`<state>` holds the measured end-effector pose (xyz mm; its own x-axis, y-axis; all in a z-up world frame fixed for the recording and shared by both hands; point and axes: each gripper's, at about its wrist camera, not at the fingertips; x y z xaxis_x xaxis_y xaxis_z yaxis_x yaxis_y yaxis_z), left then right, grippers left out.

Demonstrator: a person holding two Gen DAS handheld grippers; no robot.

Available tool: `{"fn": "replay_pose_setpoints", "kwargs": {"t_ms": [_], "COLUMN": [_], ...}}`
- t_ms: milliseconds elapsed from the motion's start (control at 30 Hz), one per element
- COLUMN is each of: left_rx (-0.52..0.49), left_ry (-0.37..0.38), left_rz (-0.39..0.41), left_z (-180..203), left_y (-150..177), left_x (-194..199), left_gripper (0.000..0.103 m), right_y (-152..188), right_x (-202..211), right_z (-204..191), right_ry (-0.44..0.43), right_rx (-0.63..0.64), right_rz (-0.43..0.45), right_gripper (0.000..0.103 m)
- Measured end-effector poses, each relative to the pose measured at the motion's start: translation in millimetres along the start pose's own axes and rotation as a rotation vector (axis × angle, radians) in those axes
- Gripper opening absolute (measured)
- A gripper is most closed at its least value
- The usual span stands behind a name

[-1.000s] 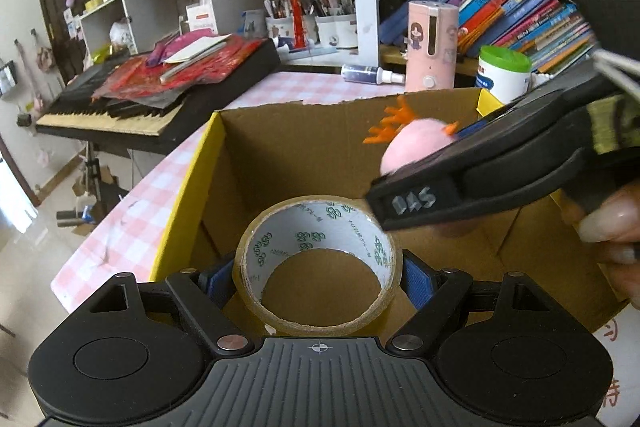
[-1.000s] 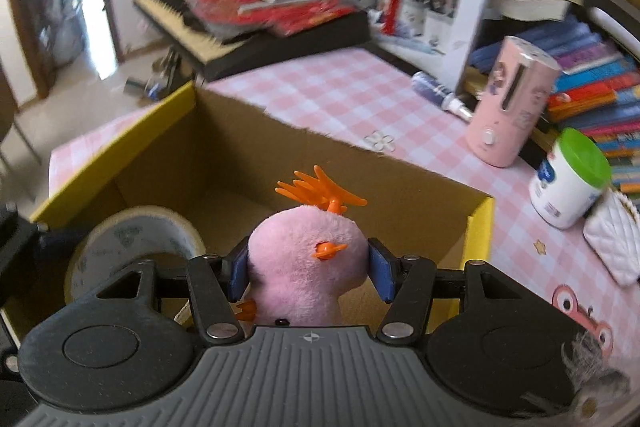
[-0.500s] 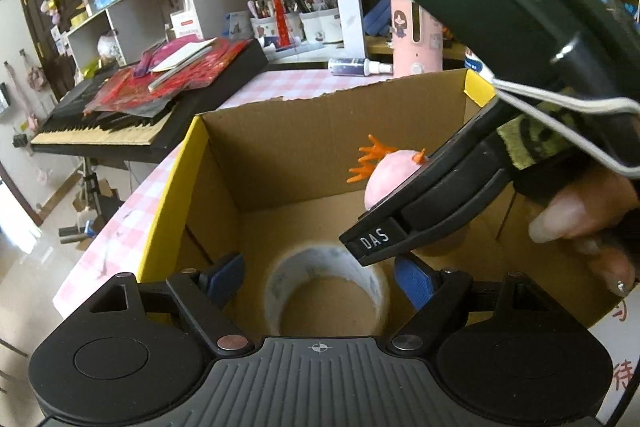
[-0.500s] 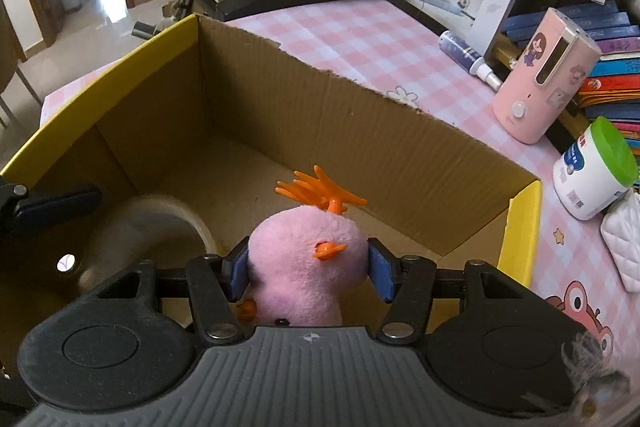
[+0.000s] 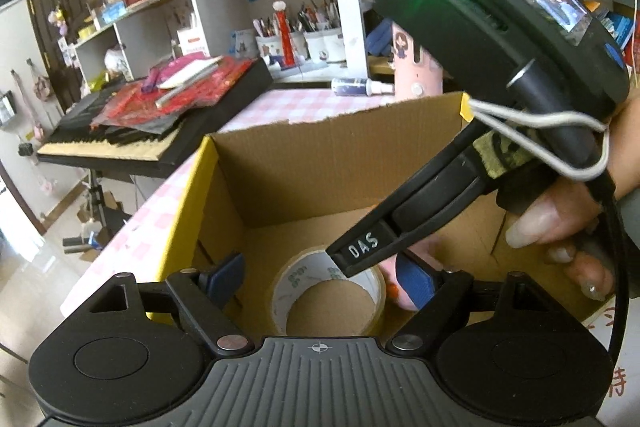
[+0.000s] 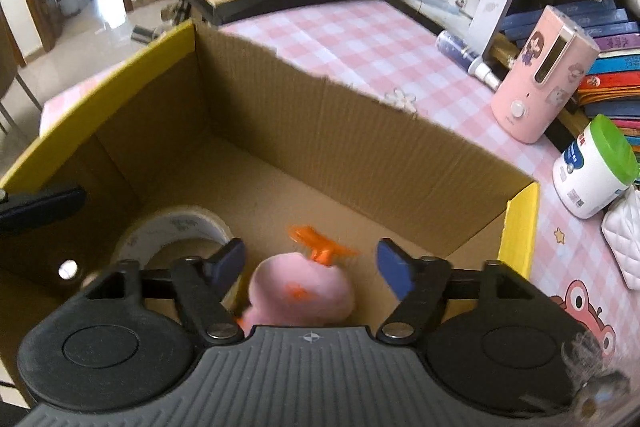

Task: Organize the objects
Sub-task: 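Lower the chick into the yellow box and open the right tool while the left tool releases the tape inside, then withdraw both open tools up out of the yellow box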

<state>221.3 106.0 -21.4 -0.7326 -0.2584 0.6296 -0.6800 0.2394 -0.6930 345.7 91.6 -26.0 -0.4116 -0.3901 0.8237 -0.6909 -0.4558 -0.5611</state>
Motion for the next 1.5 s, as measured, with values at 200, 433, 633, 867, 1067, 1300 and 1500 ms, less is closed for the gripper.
{"fn": "replay_pose_setpoints", "kwargs": {"t_ms": [200,433,633,867,1067,1300,1500], "left_rx": [0.068,0.163,0.209,0.238,0.244,0.266,0.263], "left_ry": [-0.033,-0.086,-0.097,-0.093,-0.083,-0.058,-0.031], "left_rz": [0.036,0.090,0.133,0.154,0.155,0.127,0.082], "left_z": [-9,-21,-30,-35,-39,-42,-41], "left_y": [3,11,22,41,61,92,115], "left_x": [12,35,60,84,102,123,137], "left_gripper": [0.089,0.094,0.095,0.098,0.099,0.099,0.099], "right_y": [-4,15,48,92,120,167,209], "right_x": [29,78,125,163,178,177,177], "right_z": [10,21,22,15,0,-28,-51], "right_ry": [-0.022,-0.018,0.055,0.120,0.175,0.230,0.256], "right_rx": [-0.058,-0.170,-0.231,-0.267,-0.324,-0.338,-0.332], "right_rz": [0.124,0.291,0.436,0.592,0.621,0.531,0.451], "right_gripper": [0.080,0.080,0.083,0.084,0.086,0.087,0.089]}}
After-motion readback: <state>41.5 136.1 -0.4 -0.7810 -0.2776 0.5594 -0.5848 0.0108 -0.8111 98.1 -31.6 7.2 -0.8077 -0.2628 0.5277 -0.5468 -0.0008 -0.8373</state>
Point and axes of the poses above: each gripper's, at about its wrist camera, not at the fingertips, and x roughly against the way its jaws point, z to its right, y to its underside, and after that the axes turned 15 degrees about -x, right-handed
